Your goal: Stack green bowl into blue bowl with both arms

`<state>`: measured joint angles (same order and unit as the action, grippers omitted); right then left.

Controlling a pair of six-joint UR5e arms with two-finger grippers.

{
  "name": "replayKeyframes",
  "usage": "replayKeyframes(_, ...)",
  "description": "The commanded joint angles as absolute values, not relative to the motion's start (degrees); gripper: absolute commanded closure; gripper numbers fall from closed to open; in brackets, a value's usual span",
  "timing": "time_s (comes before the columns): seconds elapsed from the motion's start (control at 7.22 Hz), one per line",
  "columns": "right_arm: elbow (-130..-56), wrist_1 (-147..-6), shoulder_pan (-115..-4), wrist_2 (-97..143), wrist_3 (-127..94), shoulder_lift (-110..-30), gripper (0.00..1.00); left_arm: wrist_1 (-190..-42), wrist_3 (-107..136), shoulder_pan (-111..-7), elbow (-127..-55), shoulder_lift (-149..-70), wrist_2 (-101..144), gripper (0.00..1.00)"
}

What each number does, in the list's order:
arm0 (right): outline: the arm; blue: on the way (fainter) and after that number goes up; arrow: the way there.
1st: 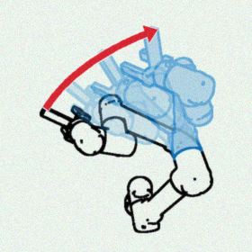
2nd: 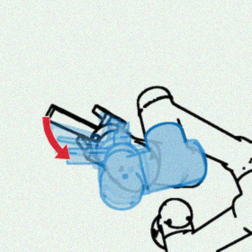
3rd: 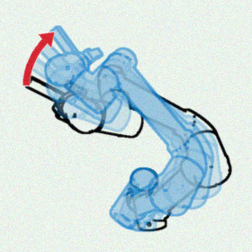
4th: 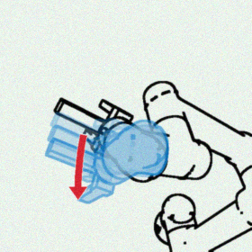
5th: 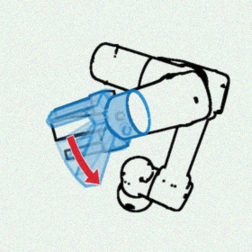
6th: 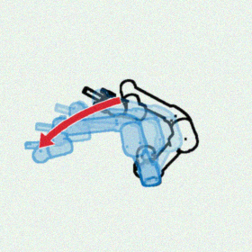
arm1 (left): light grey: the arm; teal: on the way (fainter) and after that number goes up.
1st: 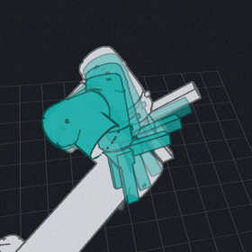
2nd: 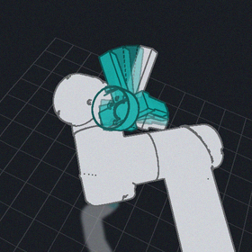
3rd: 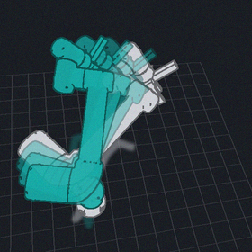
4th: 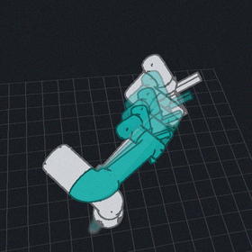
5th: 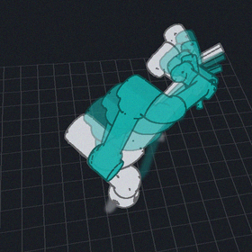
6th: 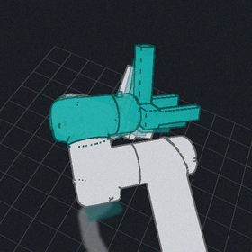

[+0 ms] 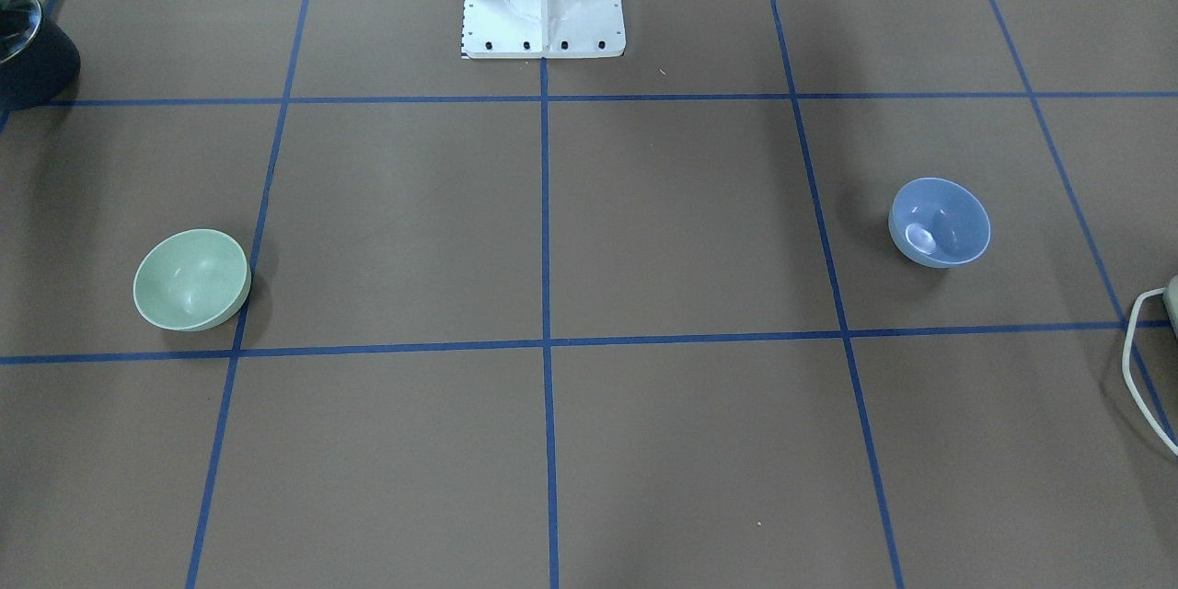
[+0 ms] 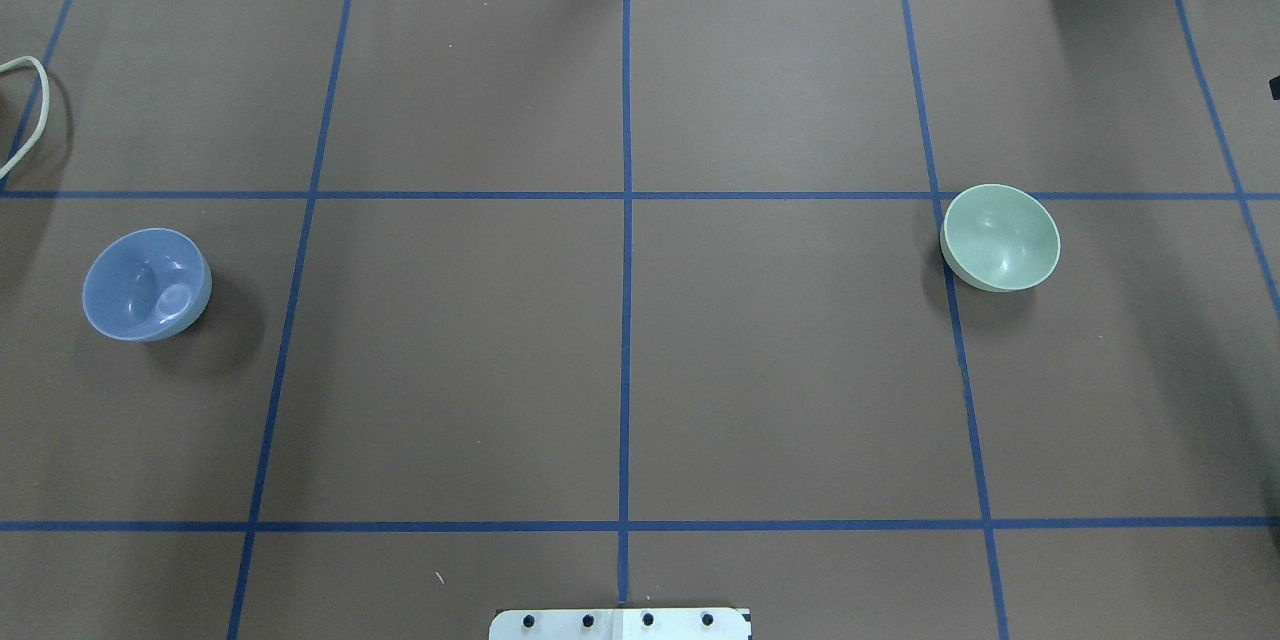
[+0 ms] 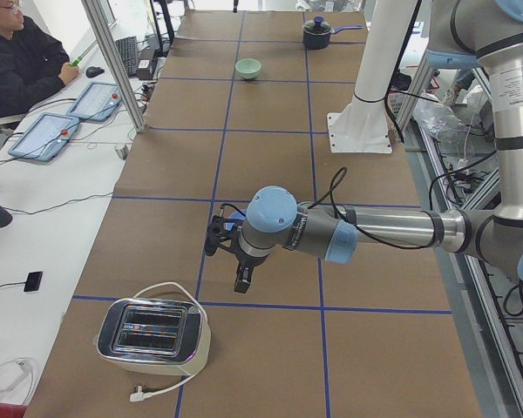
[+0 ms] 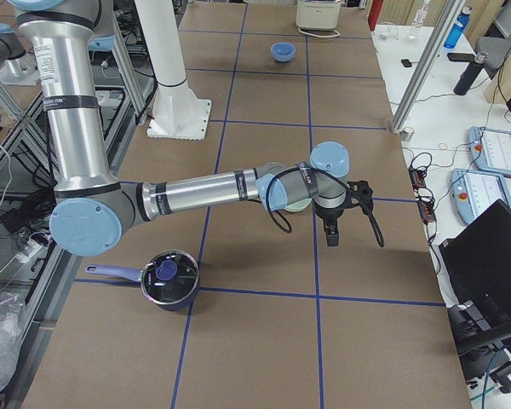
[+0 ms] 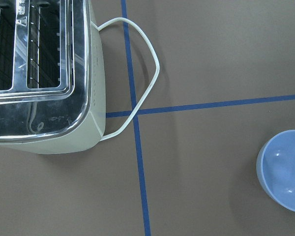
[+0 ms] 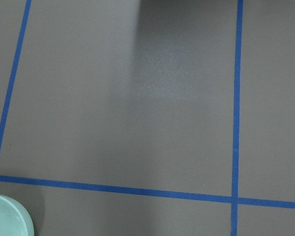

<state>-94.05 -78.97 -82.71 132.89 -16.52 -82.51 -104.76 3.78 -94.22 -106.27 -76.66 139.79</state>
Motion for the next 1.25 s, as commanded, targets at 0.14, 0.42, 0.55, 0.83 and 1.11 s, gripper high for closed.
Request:
replayKeyframes(0.14, -95.1, -78.8, -82.8, 132.5, -16.8, -82.0, 0.00, -104.8, 3.8, -94.2, -106.4, -76.6, 139.8, 0.02)
replayKeyframes(0.42, -96.9, -79.2, -82.7, 131.0, -17.7, -82.4, 0.00, -104.7, 4.3, -94.0, -106.4, -76.5, 139.9, 0.02)
replayKeyframes(0.55, -94.7, -80.1, -81.4, 131.7, -17.8, -81.9, 0.00, -103.8, 5.2, -93.7, -106.4, -77.0, 139.9, 0.02)
replayKeyframes(0.83, -93.1, -78.3, -81.3, 136.0, -18.7, -82.9, 0.00, -100.9, 7.2, -92.3, -106.4, -80.1, 139.8, 0.02)
replayKeyframes(1.11, -93.0, -72.7, -80.9, 136.5, -24.2, -83.5, 0.00, -100.9, 13.2, -88.2, -106.2, -83.0, 139.8, 0.02)
